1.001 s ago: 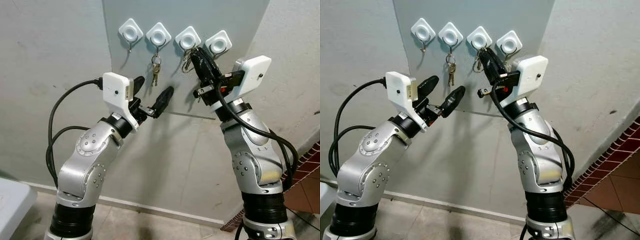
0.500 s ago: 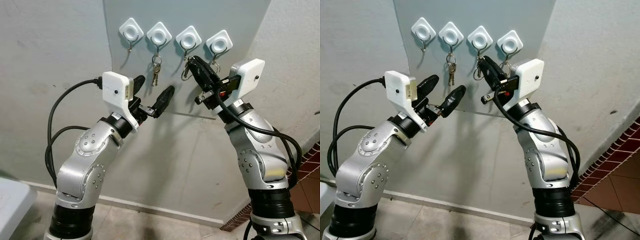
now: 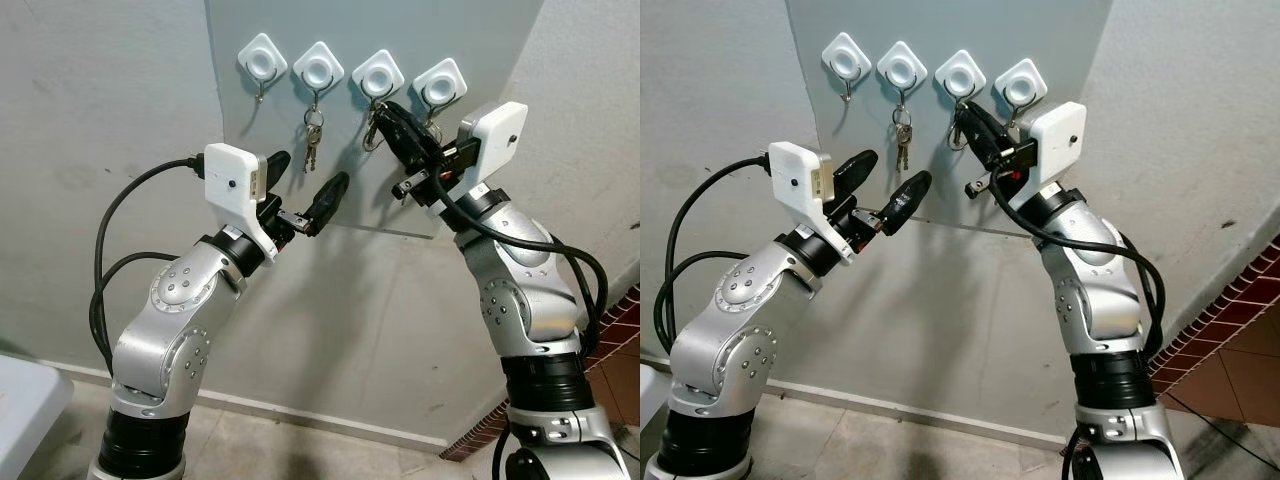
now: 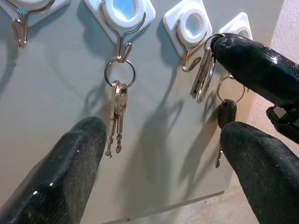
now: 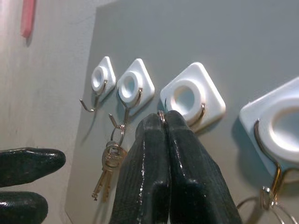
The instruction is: Hang keys on a hook
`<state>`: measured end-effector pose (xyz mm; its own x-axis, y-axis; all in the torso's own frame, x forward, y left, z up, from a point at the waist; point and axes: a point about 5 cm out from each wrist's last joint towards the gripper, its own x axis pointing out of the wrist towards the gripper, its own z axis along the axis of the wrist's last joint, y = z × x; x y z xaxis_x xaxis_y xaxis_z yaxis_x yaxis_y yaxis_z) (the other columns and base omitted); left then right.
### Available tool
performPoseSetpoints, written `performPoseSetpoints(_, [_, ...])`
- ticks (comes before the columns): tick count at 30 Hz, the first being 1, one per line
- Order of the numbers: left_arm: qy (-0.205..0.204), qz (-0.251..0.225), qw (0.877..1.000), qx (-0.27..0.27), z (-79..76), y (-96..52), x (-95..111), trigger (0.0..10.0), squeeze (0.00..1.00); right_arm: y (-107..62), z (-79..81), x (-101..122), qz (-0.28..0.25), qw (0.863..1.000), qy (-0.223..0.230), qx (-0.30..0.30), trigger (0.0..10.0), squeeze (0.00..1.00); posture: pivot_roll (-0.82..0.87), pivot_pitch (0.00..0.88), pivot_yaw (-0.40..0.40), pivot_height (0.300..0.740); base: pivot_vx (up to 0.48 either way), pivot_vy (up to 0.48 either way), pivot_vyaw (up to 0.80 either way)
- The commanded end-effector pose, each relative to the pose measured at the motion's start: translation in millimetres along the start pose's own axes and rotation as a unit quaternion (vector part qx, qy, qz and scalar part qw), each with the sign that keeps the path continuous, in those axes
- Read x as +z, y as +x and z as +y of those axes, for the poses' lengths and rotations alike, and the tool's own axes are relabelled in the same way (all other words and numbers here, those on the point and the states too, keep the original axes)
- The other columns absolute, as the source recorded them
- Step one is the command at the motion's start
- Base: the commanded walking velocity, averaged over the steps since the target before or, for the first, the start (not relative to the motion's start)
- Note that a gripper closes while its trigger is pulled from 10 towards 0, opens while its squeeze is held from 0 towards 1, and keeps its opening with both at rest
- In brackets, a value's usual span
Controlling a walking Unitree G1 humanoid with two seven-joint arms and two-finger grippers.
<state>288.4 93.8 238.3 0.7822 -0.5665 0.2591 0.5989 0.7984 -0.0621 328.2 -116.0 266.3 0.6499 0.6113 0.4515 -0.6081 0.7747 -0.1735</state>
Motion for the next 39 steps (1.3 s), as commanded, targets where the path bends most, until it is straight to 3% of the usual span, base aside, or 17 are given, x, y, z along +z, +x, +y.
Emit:
performPoseSetpoints(1, [0.001,-0.005,1.000,-0.003,-2.4,-0.6,3.5,10.0,0.00,1.9,-4.6,5.7,-0.009,1.000,-0.012,0.003,10.0,0.00,0.01,0.018,-0.038,0.732,0.000,0.000,0.00])
performPoseSetpoints(39, [-0.003,-0.010,1.000,-0.001,-4.8,-0.5,4.1,10.0,0.00,19.5,-6.7,11.9,-0.025,0.996,-0.032,0.085,10.0,0.00,0.03,0.000,-0.054,0.732,0.000,0.000,0.00])
